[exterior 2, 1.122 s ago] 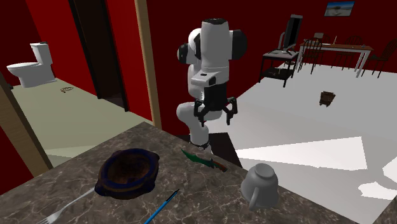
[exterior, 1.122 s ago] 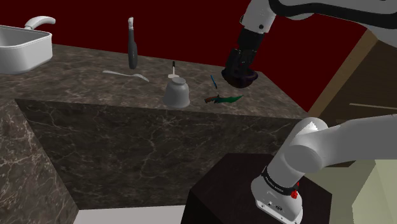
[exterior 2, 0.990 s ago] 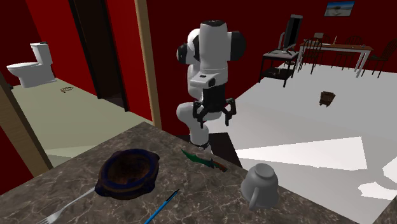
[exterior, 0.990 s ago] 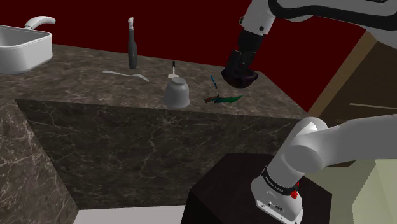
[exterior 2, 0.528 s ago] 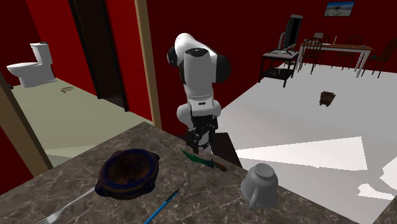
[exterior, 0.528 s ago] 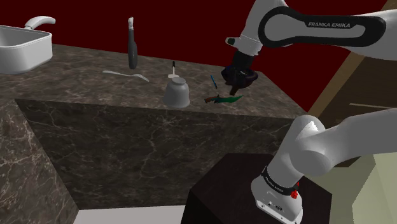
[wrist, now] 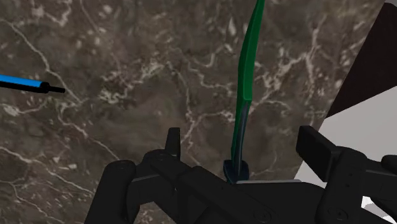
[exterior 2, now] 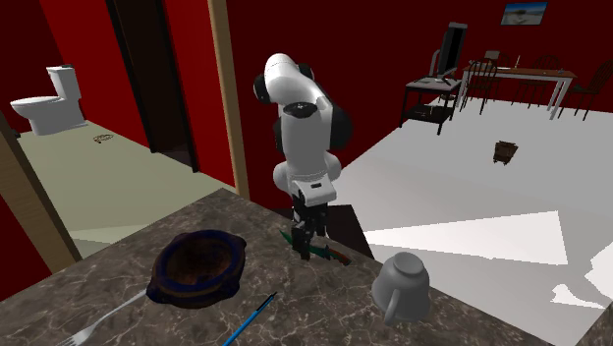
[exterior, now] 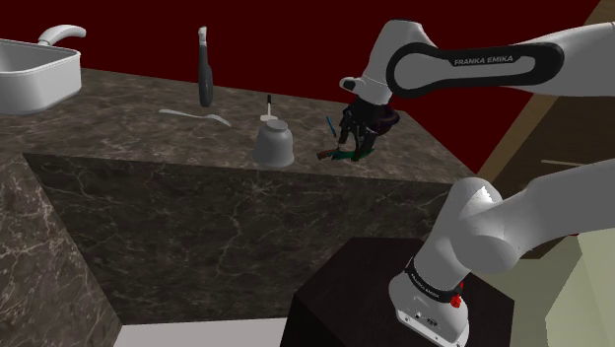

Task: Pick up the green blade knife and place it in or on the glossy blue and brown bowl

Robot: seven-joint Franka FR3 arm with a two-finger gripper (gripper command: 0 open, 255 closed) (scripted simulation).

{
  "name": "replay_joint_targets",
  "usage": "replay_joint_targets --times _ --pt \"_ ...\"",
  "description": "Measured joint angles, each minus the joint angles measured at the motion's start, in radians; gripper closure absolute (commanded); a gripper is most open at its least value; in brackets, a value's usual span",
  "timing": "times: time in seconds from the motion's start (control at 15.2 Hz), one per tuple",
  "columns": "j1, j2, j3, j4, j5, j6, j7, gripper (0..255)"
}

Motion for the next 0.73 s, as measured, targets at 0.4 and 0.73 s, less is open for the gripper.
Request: replay_joint_targets --times 0.4,0.73 --pt "-0.001 0.003 -0.004 -0.019 -0.003 0.023 -0.001 0" --pt "-0.001 0.003 -0.004 -0.019 -0.003 0.023 -0.001 255"
